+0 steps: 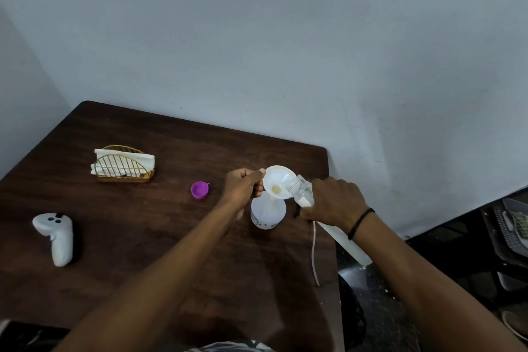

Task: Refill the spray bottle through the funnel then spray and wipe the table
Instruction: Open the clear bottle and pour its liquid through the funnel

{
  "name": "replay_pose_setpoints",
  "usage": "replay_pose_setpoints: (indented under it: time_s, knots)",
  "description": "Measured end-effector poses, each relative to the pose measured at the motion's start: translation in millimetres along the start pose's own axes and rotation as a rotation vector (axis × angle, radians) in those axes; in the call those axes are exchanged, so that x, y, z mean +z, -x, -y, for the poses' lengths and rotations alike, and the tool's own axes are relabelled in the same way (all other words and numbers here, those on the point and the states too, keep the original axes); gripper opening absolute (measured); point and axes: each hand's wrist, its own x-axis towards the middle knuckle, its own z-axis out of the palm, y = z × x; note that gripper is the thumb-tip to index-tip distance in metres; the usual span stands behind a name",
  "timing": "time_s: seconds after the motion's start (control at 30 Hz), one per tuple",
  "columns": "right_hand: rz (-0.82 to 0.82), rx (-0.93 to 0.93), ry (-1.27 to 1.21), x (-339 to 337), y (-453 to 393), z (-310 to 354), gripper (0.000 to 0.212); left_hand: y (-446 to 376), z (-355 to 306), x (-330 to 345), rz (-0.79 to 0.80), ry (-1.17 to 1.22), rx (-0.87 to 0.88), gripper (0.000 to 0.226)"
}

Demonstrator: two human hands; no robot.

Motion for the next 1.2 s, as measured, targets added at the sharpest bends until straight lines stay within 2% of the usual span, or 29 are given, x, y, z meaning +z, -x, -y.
replay_pose_setpoints:
  time_s: [1.2]
  knots:
    - [0.043,0.002,0.054,-12,1,3,0.050,-4,4,-1,0.020,0.023,0.009,0.022]
